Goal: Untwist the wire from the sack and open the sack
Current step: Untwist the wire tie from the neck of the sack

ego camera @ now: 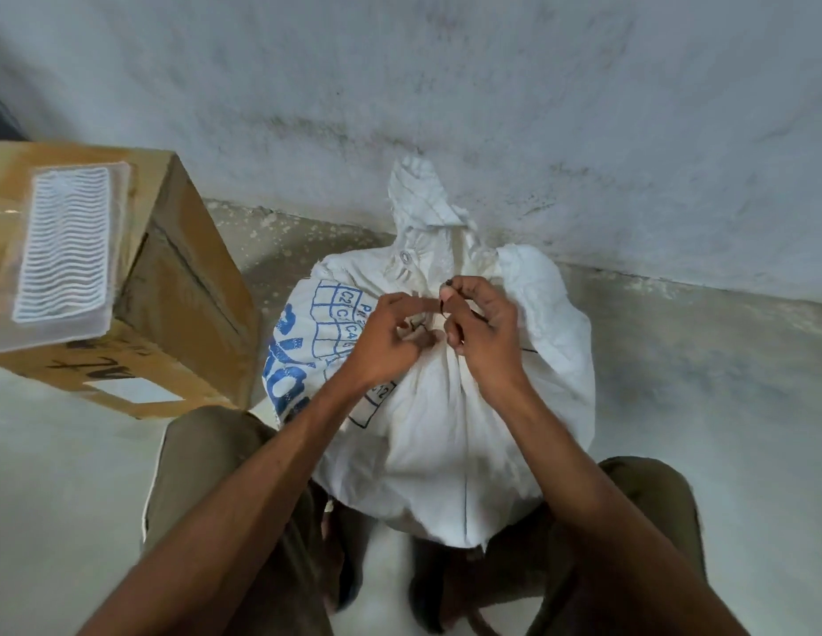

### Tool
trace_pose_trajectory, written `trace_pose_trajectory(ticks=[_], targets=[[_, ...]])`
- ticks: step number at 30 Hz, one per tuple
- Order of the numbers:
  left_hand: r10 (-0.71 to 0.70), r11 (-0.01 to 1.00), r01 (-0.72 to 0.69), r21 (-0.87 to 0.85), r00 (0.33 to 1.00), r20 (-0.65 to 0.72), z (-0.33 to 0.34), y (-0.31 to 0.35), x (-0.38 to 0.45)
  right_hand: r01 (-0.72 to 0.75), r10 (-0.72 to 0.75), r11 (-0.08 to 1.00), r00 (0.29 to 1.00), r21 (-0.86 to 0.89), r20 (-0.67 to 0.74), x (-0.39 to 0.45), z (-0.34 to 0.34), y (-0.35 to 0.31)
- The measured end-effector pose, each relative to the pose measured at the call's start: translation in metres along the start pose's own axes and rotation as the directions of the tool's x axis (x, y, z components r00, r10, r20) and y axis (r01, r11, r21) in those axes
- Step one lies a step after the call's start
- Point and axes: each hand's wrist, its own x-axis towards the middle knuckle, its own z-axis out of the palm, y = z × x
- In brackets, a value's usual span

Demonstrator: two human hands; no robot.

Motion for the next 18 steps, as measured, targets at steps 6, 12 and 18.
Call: trace_pose_trajectory(ticks=[6, 12, 18], targets=[[-0.001, 0.98, -0.03, -0.196, 0.988, -0.154, -0.032, 0.048, -0.047, 0.059, -0.06, 0.998, 0.997, 0.015, 0.05, -0.014, 0.024, -0.064], [-0.087, 0.936, 0.02, -0.352, 0.981, -0.174, -0.069, 0.073, -0.084, 0.092, -0.092, 0.996, 0.994, 0.012, 0.062, -0.02, 0.053, -0.095], [-0.231, 0.881, 0.074, -0.466, 0.929, -0.289, -0.099, 0.086, -0.102, 0.058, -0.049, 0.997, 0.985, -0.045, 0.168, -0.036, 0.074, -0.095]])
